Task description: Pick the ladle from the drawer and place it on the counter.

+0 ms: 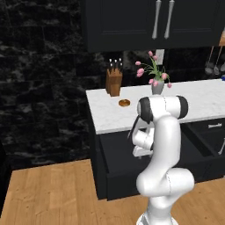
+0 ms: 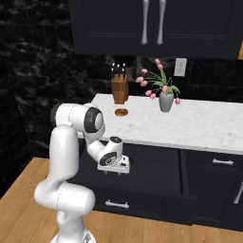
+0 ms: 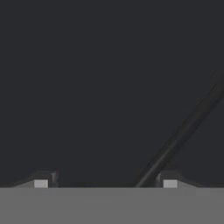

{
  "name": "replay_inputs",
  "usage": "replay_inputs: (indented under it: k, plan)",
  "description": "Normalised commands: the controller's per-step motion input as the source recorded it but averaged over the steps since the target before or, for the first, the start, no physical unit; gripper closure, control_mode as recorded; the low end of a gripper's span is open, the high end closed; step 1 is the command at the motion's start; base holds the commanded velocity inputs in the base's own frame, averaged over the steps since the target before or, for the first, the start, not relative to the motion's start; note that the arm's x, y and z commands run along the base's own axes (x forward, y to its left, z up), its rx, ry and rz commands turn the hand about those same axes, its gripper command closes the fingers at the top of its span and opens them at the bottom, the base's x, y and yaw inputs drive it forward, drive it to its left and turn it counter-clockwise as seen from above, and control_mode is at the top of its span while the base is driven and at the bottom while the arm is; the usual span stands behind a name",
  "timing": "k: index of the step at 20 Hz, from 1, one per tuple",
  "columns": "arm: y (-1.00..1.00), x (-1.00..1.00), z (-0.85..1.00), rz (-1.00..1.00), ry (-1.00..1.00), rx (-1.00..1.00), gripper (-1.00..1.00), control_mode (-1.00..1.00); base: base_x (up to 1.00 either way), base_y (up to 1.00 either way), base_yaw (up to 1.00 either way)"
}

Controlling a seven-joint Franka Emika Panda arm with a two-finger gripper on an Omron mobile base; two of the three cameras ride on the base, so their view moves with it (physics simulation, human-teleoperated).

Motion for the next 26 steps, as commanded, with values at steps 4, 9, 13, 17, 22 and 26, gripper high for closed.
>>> replay_inputs:
  k: [4, 9, 13, 17, 22, 26]
  plan:
    - [0.09, -0.06, -0.85, -0.06, 0.0, -0.04, 1.0, -1.0, 0.0, 0.0, 0.0]
    - [0.0, -0.69, -0.6, -0.12, 0.05, 0.0, 1.0, -1.0, 0.0, 0.0, 0.0]
    - [0.0, -0.83, -0.27, -0.21, 0.04, 0.01, 1.0, -1.0, 0.0, 0.0, 0.0]
    - [-0.02, -0.62, 0.03, -0.27, 0.09, 0.06, 1.0, -1.0, 0.0, 0.0, 0.0]
    - [-0.12, -0.32, 0.34, -0.39, 0.01, 0.09, 1.0, -1.0, 0.0, 0.0, 0.0]
    - [-0.03, -0.06, 0.54, -0.47, -0.01, 0.06, 1.0, -1.0, 0.0, 0.0, 0.0]
